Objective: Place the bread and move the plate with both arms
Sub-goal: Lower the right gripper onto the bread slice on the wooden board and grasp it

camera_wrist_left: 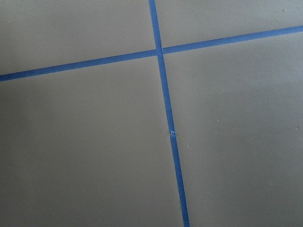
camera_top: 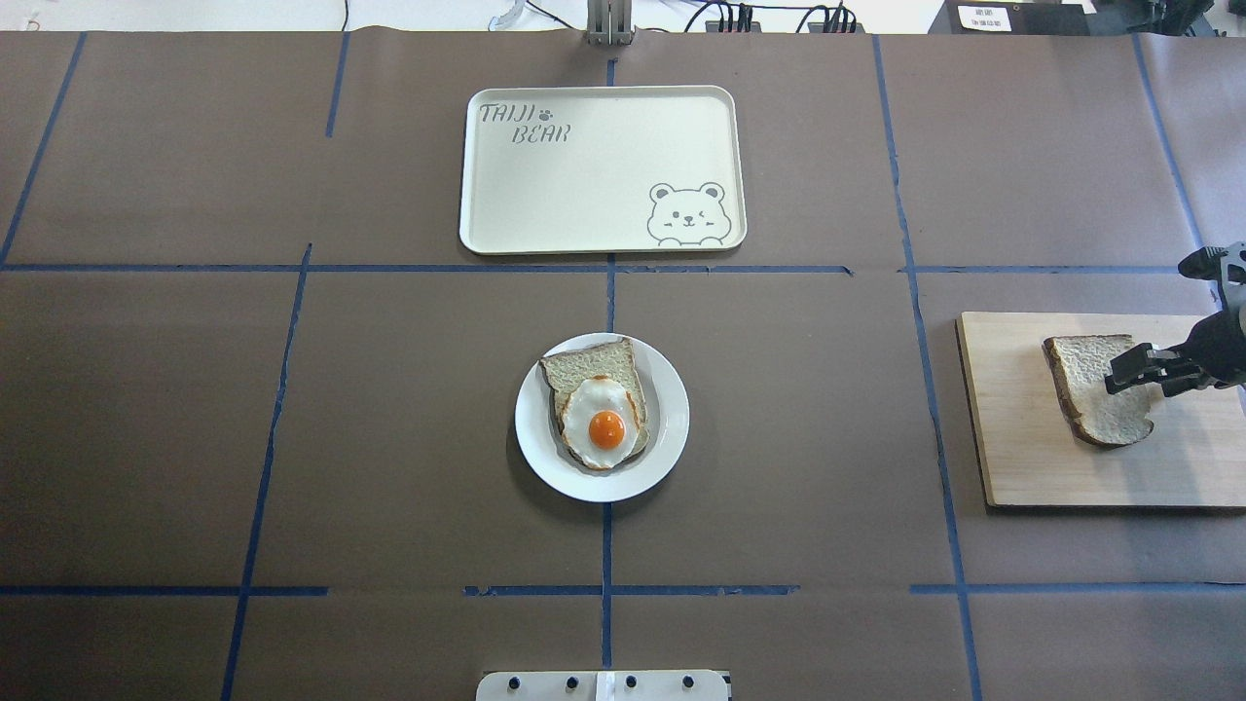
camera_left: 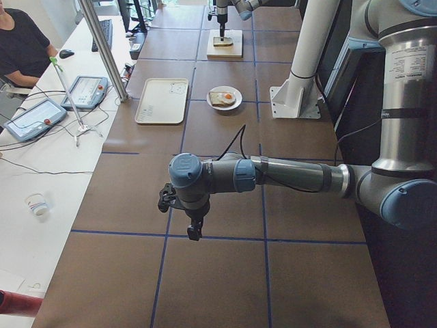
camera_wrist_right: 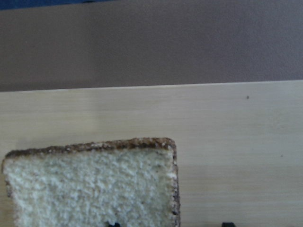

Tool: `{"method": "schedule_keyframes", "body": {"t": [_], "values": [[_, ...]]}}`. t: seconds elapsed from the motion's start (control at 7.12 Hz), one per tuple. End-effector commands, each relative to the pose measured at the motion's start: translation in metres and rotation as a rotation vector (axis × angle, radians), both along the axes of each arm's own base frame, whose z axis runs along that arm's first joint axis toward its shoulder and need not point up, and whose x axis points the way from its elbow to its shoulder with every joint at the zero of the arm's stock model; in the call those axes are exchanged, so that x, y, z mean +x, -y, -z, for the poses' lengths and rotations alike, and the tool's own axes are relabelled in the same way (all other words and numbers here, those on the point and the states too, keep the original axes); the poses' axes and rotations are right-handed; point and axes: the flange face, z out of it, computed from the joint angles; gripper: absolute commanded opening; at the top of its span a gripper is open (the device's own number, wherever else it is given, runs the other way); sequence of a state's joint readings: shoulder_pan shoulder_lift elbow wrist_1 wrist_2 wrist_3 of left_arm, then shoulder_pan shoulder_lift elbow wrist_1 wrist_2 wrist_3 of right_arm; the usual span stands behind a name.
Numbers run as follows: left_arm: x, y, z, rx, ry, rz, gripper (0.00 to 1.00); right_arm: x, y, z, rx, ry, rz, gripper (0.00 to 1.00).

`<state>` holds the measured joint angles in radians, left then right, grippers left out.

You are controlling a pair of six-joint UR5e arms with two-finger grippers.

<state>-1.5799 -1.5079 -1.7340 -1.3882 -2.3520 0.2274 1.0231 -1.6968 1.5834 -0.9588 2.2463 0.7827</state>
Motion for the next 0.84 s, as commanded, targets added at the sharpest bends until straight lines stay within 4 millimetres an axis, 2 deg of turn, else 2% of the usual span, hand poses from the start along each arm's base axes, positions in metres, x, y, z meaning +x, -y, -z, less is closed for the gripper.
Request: {"method": "schedule_keyframes", "body": {"t": [0.0,0.42,0.56,0.7], "values": [[-0.0001,0.0,0.0004,0.001,0.0,0.0,1.0,-0.0001,0.0005,0.0059,0.006,0.011,0.002,0.28],[-0.0001,0.0007,0.0004,0.001,0.0,0.0,1.0,0.0006,0.0008,0.0121,0.015,0.016,0.001,0.07],[-0.0001,0.0014,0.0018,0.004,0.0,0.0,1.0,0.0006,0.0008,0.0123,0.016,0.017,0.0,0.01],[-0.0001,0.0014,0.0018,0.003,0.0,0.001,1.0,0.0004,0.001,0.0146,0.019,0.02,0.0,0.0]]}}
